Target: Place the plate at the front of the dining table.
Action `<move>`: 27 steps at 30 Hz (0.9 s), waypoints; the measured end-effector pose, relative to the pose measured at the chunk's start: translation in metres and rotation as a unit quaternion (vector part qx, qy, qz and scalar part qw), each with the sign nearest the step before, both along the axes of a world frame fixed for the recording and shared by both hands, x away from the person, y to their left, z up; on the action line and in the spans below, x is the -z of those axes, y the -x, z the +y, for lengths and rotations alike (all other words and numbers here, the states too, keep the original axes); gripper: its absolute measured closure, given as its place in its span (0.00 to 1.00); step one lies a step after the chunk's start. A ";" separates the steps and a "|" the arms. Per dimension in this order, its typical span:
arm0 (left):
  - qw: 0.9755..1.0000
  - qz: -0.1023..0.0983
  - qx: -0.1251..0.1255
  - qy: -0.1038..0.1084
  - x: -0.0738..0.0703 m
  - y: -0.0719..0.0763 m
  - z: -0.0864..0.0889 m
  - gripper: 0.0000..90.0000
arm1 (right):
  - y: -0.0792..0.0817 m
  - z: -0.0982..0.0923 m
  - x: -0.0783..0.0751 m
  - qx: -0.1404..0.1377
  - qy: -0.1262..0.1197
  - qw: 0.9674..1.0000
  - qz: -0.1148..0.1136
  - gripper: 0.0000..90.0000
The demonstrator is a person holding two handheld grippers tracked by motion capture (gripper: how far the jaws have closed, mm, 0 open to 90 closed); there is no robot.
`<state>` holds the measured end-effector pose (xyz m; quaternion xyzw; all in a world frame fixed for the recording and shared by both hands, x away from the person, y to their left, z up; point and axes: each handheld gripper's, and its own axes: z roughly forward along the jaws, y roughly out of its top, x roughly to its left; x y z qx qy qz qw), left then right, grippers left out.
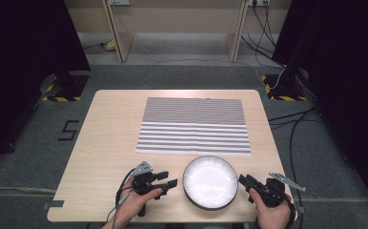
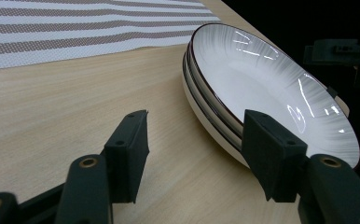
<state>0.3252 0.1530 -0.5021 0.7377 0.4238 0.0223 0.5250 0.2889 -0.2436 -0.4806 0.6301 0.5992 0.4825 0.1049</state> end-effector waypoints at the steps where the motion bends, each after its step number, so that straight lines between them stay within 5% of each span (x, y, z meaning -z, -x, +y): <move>1: 1.000 -0.001 0.002 0.001 -0.001 -0.001 -0.001 0.46 | -0.001 -0.001 0.000 -0.001 0.002 1.000 0.002 0.73; 5: 1.000 0.000 0.010 0.002 -0.007 -0.005 -0.004 0.48 | -0.004 -0.003 -0.007 -0.010 0.001 1.000 0.014 0.82; 12: 1.000 -0.009 0.022 -0.005 -0.017 -0.012 -0.011 0.49 | -0.013 -0.001 -0.016 -0.023 0.013 0.999 0.033 0.82; 15: 1.000 0.002 0.017 0.014 -0.023 -0.014 -0.014 0.49 | -0.016 0.001 -0.020 -0.027 0.021 0.999 0.040 0.82; 27: 0.999 -0.003 0.041 -0.020 -0.022 -0.017 -0.028 0.54 | -0.021 0.011 -0.022 -0.060 0.034 0.993 0.093 0.93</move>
